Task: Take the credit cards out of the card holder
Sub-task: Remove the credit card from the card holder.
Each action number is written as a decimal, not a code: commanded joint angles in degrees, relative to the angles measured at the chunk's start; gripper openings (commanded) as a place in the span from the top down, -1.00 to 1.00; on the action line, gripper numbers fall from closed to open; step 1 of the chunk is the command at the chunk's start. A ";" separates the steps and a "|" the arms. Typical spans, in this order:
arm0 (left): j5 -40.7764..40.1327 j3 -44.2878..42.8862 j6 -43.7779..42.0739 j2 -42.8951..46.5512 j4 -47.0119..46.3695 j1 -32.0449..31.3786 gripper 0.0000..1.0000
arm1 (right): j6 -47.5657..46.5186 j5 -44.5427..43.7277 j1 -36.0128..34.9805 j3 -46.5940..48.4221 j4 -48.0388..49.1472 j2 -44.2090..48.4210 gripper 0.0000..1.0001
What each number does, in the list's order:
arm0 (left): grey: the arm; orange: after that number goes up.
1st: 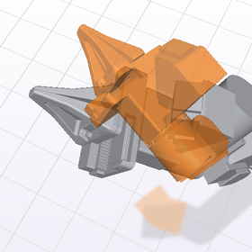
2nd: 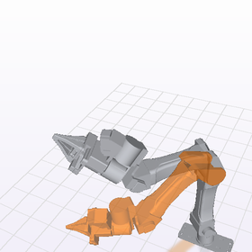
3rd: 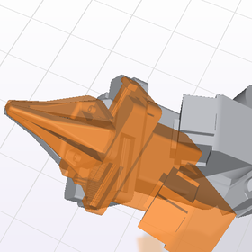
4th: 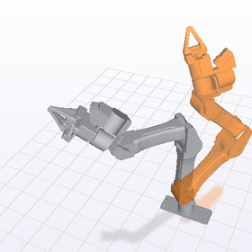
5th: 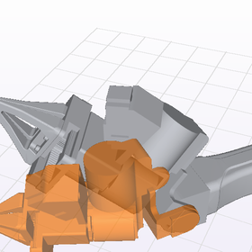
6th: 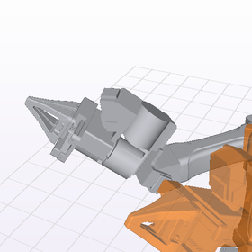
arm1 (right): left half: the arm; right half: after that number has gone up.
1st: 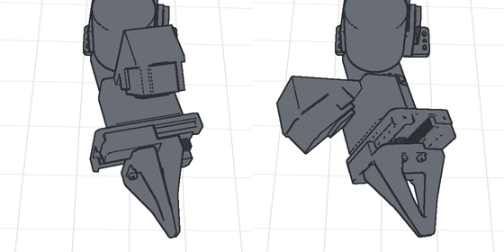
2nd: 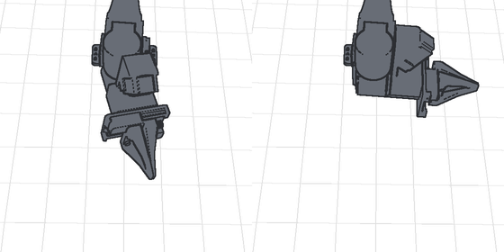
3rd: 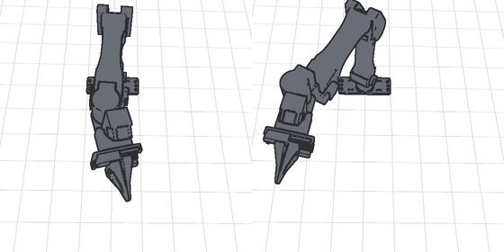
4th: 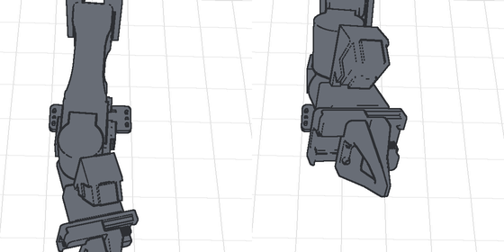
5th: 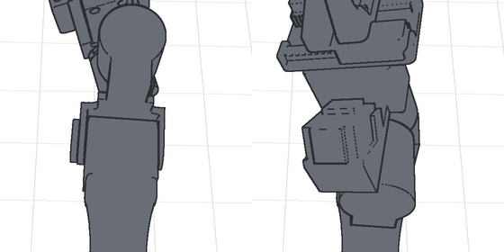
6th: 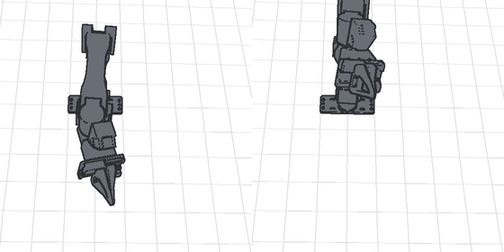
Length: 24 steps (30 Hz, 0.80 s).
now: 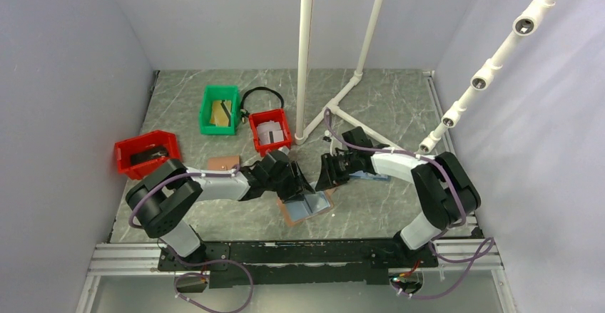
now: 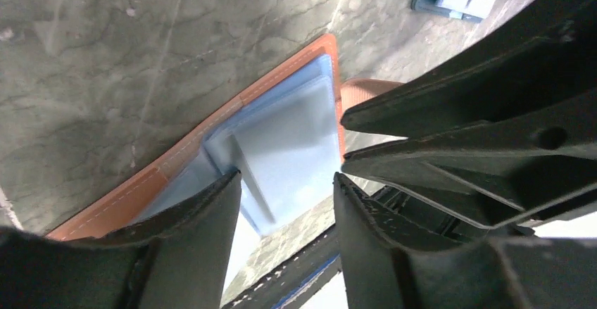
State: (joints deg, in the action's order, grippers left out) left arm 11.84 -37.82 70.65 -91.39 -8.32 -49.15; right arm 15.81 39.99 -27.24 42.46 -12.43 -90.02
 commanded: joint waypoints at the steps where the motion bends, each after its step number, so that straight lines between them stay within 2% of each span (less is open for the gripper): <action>1: 2.02 1.03 0.07 -1.73 0.65 -0.13 -0.19 | 3.16 2.22 0.26 0.45 2.41 -2.23 0.38; 5: 1.46 1.18 1.37 -1.65 2.77 -0.11 -0.20 | 3.72 1.60 0.26 1.44 1.52 -4.18 0.50; 8: 1.22 1.60 0.68 -0.64 0.83 -0.13 -0.21 | 4.68 2.81 0.26 1.41 2.24 -4.62 0.57; 11: 0.51 0.85 0.88 -0.45 3.23 -0.10 -0.28 | 5.34 5.79 0.11 1.39 2.96 -4.96 0.65; 21: -1.35 1.16 6.95 -0.38 3.14 0.90 -0.44 | 10.19 15.26 -1.13 -0.71 9.56 -1.01 0.67; 24: -1.65 1.19 7.45 -0.12 3.10 1.00 -0.43 | 10.70 14.79 -1.33 -0.84 10.36 0.07 0.66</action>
State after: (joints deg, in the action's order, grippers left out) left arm 13.39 -37.69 76.60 -91.22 -9.23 -48.38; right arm 23.03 47.31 -27.53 41.41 -6.68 -93.97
